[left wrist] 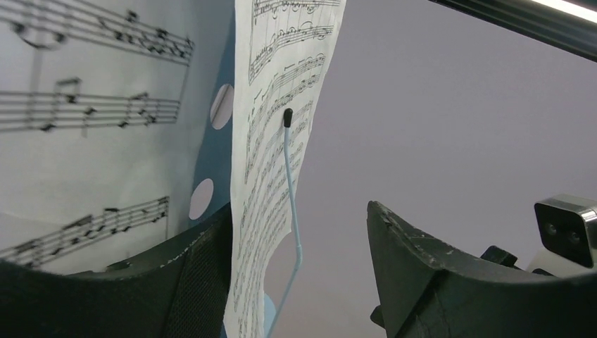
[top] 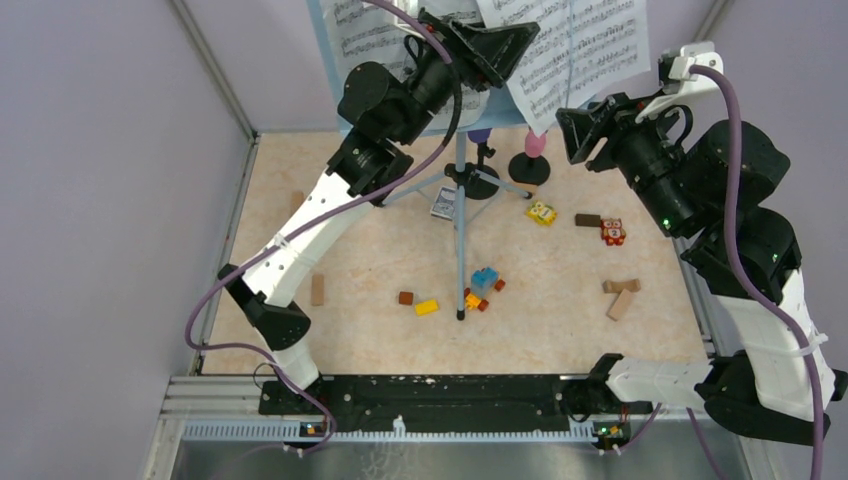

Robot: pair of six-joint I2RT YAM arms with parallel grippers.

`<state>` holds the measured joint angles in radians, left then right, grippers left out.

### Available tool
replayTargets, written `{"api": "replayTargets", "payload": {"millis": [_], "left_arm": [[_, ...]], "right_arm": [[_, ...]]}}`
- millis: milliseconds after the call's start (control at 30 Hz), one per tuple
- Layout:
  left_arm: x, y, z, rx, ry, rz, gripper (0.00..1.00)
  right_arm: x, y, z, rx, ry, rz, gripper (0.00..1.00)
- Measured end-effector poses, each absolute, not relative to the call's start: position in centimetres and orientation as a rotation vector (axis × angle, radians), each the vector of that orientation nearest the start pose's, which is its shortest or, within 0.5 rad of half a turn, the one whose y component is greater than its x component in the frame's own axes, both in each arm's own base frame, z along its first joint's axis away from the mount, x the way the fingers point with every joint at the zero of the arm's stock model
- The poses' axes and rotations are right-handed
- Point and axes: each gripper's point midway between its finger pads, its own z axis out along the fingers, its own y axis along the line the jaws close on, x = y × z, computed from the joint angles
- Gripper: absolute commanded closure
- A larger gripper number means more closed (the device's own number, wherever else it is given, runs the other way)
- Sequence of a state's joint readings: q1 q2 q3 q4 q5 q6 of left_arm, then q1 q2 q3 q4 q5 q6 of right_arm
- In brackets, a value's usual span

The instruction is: Pack up the instrument practice props

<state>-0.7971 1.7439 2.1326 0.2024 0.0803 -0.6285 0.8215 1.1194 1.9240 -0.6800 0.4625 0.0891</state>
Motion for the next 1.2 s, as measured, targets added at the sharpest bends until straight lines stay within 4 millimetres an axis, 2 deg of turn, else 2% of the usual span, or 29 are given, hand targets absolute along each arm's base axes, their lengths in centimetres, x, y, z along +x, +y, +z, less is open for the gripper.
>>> {"api": "replayTargets", "payload": {"millis": [33,133,167,567,633,933,1033,1100,1200], "left_arm": [[31.6,-38.1,63.1,0.17,1.056,-1.342,0.28],[31.4,-38.7,62.9,0.172,1.061,-1.344,0.11],[31.3,-38.8,62.8,0.174,1.062,-1.341,0.1],[31.3,-39.8,62.1,0.171,1.074,-1.305,0.28],[31.4,-40.0,61.8,0.172,1.082,-1.301,0.35],[32.4,-41.1,60.1,0.174,1.129,-1.288,0.81],[32.4,-41.2,60.1,0.176,1.131,-1.286,0.94],[32.5,-41.1,60.1,0.17,1.132,-1.28,1.0],[32.7,-41.0,60.0,0.16,1.136,-1.268,1.0]], "right_arm": [[23.7,14.5,55.7,-0.154,1.464,0.409,0.51],[23.7,14.5,55.7,-0.155,1.465,0.408,0.51],[23.7,14.5,55.7,-0.155,1.465,0.408,0.51],[23.7,14.4,55.6,-0.153,1.469,0.404,0.57],[23.7,14.4,55.5,-0.154,1.473,0.401,0.57],[23.8,14.0,55.2,-0.146,1.484,0.379,0.6],[23.8,13.5,55.2,-0.136,1.482,0.355,0.52],[24.0,13.1,55.2,-0.134,1.482,0.329,0.47],[24.4,13.2,55.4,-0.145,1.497,0.292,0.41]]}}
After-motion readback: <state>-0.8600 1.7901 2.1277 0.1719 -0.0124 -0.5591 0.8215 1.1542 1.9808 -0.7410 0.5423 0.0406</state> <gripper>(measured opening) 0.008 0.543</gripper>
